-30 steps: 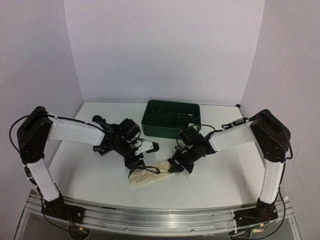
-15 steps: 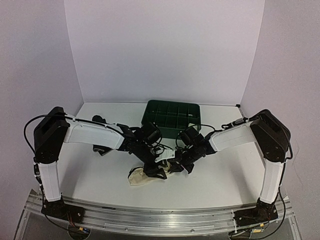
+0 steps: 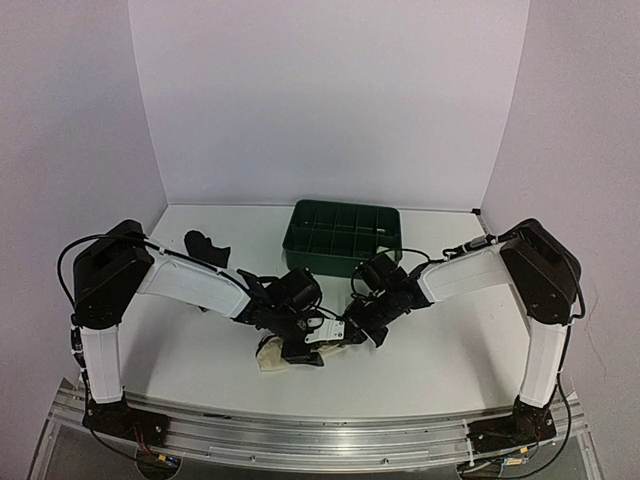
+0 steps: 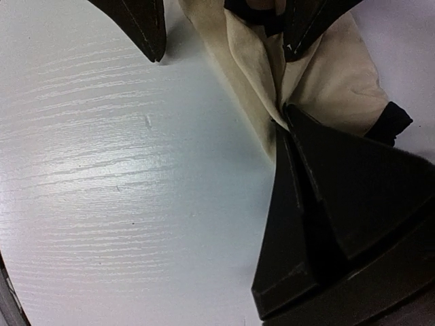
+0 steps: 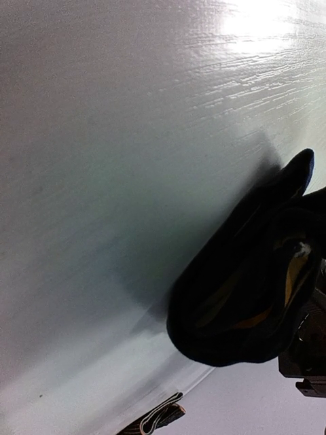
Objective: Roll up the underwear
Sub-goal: Fold the underwear at the center of the board.
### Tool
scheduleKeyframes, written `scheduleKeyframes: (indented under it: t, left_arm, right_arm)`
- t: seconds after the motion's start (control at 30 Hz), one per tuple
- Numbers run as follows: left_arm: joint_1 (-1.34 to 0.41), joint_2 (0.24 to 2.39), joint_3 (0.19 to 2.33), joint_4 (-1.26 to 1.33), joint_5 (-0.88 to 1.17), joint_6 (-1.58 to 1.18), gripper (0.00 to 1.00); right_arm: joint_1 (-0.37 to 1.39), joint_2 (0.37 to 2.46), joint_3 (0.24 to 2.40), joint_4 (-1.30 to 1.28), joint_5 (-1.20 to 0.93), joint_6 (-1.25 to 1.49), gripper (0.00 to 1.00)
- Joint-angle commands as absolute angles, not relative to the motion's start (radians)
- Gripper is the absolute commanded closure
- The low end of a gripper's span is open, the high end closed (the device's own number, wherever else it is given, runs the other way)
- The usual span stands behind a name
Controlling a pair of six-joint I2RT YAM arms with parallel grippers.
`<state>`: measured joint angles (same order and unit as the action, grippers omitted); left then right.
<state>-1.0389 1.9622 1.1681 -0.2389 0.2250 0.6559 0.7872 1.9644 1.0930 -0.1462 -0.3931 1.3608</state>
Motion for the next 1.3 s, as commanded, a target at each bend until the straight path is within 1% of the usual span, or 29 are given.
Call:
scheduleKeyframes:
  t: [0.0,0.13,0.23,0.37,0.53,0.6,0.63,0.7,0.77,0.8,0.9,0.97,1.03,1.07,1.2,1.27]
  left_arm:
    - [-1.036,1.939,1.143,-0.192,0.144,0.681,0.43]
    - [-1.038,1.899,1.149,-0.181,0.179,0.694,0.42]
    - [-1.045,1.891,1.186,-0.2,0.187,0.687,0.39]
    - [-1.045,1.939,1.222,-0.236,0.174,0.659,0.35]
    - [-1.045,1.965,1.159,-0.224,0.155,0.644,0.3]
    - [-1.045,1.972,1.144,-0.199,0.129,0.648,0.31]
    - [-1.045,1.977,1.145,-0.192,0.119,0.653,0.34]
    - [-1.047,1.984,1.141,-0.187,0.109,0.675,0.46]
    - [-1.047,1.983,1.127,-0.179,0.091,0.694,0.62]
    - [-1.046,1.984,1.117,-0.174,0.079,0.706,0.68]
    - [-1.045,1.98,1.089,-0.164,0.058,0.739,0.85]
    - [-1.045,1.973,1.07,-0.162,0.062,0.763,0.92]
    - [-1.046,1.96,1.054,-0.154,0.068,0.783,0.98]
    - [-1.045,1.952,1.047,-0.145,0.069,0.798,0.99]
    - [-1.045,1.913,1.004,-0.112,0.083,0.884,1.0]
    - [-1.044,1.876,0.972,-0.094,0.11,0.967,1.0]
  right_arm:
    - [0.796,2.001,1.103,-0.203,-0.359,1.376,1.0]
    - [0.795,1.998,1.096,-0.203,-0.355,1.383,1.0]
    - [0.796,2.005,1.102,-0.202,-0.358,1.385,1.0]
    - [0.796,2.013,1.11,-0.202,-0.36,1.385,1.0]
    - [0.797,2.013,1.112,-0.202,-0.359,1.388,1.0]
    - [0.796,2.014,1.115,-0.202,-0.365,1.39,1.0]
    - [0.795,2.016,1.116,-0.202,-0.368,1.39,1.0]
    - [0.796,2.016,1.114,-0.202,-0.373,1.391,1.0]
    - [0.795,2.009,1.109,-0.202,-0.376,1.39,1.0]
    - [0.795,2.004,1.104,-0.202,-0.375,1.388,0.99]
    - [0.796,1.981,1.096,-0.204,-0.375,1.385,0.93]
    - [0.796,1.971,1.096,-0.204,-0.383,1.379,0.87]
    - [0.796,1.957,1.101,-0.206,-0.406,1.368,0.79]
    - [0.795,1.947,1.103,-0.207,-0.422,1.357,0.74]
    - [0.793,1.885,1.121,-0.251,-0.495,1.292,0.59]
    - [0.784,1.85,1.149,-0.321,-0.525,1.234,0.54]
